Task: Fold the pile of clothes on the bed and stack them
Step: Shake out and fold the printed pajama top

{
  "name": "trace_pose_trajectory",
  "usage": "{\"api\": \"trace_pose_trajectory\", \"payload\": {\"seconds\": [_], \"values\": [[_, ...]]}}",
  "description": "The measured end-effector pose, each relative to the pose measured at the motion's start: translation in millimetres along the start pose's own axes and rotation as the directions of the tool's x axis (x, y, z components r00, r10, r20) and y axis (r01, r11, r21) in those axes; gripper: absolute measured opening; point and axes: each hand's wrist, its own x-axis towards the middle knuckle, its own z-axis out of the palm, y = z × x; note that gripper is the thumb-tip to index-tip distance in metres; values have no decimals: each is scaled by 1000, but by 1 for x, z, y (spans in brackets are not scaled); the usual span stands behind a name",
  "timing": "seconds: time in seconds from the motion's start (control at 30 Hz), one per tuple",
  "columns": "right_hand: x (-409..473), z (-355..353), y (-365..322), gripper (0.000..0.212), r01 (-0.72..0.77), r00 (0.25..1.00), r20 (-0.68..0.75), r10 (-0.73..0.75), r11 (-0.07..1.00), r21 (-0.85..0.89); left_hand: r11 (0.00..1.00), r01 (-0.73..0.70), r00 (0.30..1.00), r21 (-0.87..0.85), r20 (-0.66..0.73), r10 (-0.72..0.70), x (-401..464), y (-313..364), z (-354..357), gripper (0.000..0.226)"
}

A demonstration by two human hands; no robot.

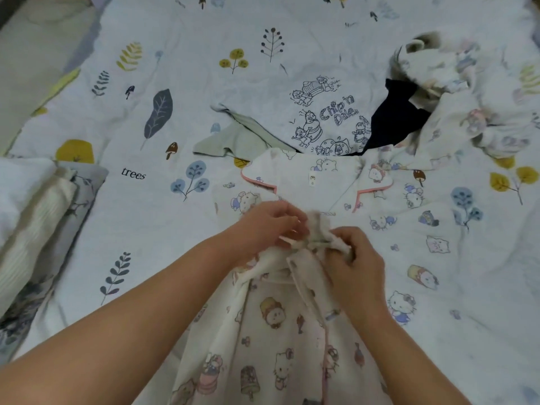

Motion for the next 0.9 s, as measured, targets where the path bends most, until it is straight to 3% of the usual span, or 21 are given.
{"api": "trace_pose_trajectory", "payload": {"seconds": [0.07, 0.17, 0.23, 0.3, 0.4, 0.47, 0.53, 0.6, 0.73, 0.83, 0.9], "values": [[13, -23, 7, 22, -96, 994, -43, 101, 988, 119, 941, -93, 979, 326, -143, 146, 8, -6, -1, 21], [31, -54, 24, 14, -213, 968, -102, 231, 964, 162, 715, -135, 929, 686, -164, 332, 21, -18, -3, 36], [44, -69, 44, 15, -344, 920, -150, 362, 929, 135, 568, -164, 923, 806, -78, 377, 29, -24, 0, 43], [53, -80, 58, 35, -459, 859, -172, 482, 875, 154, 430, -162, 935, 888, -1, 354, 36, -28, 6, 48], [55, -87, 58, 60, -524, 837, -98, 539, 840, 141, 253, -68, 935, 965, -26, 354, 43, -28, 16, 50], [47, -83, 52, 78, -486, 874, 16, 485, 874, 6, 233, -29, 921, 972, -64, 383, 48, -28, 21, 52], [38, -75, 54, 105, -371, 909, 80, 409, 881, -295, 256, -7, 912, 967, -99, 397, 54, -28, 25, 55], [37, -73, 61, 95, -275, 945, 37, 324, 854, -441, 259, 3, 913, 966, -109, 393, 58, -29, 27, 61], [61, -107, 73, 30, -328, 935, -189, 299, 933, -146, 222, -39, 944, 974, -37, 328, 61, -36, 25, 86], [76, -137, 81, 35, -398, 869, -271, 413, 910, 113, 244, -94, 966, 965, 29, 258, 59, -45, 17, 103], [82, -142, 91, 45, -447, 848, -311, 429, 894, 15, 213, -129, 974, 968, 84, 210, 58, -48, 13, 114]]}}
